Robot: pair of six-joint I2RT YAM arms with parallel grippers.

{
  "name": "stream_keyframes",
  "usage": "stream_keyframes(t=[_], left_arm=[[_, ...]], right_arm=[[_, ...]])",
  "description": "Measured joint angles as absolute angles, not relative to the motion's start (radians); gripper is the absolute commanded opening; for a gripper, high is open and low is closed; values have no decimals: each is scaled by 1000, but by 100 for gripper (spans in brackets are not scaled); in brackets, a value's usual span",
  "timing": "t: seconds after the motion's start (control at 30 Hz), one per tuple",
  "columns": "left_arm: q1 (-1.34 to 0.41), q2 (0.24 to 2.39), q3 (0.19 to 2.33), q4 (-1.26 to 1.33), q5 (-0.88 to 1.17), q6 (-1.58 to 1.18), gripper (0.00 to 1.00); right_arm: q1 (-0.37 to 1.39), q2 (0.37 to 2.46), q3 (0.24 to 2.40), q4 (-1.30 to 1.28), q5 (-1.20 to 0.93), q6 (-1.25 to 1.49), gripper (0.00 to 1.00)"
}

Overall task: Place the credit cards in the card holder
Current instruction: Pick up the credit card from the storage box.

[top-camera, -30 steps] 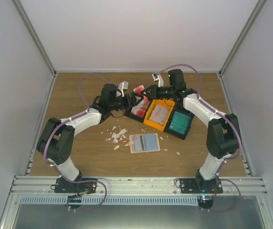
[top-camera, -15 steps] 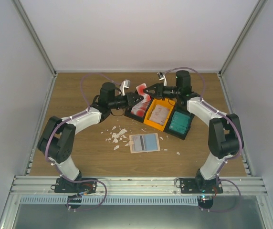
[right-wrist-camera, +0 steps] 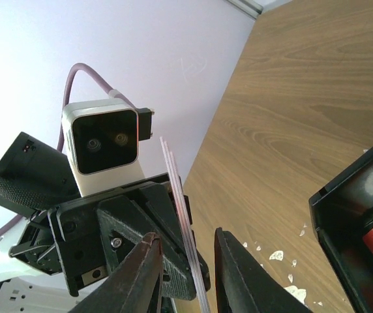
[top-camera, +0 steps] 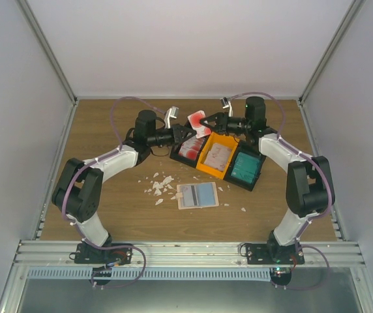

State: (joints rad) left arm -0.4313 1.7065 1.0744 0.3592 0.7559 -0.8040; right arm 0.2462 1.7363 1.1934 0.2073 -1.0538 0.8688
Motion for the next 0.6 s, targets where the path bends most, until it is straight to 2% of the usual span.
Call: stream_keyframes(t=[0.6], left_arm=[[-401, 1757, 1099, 355, 801, -804, 0]], right_arm=[[233, 1777, 1162, 277, -1038, 818, 22]])
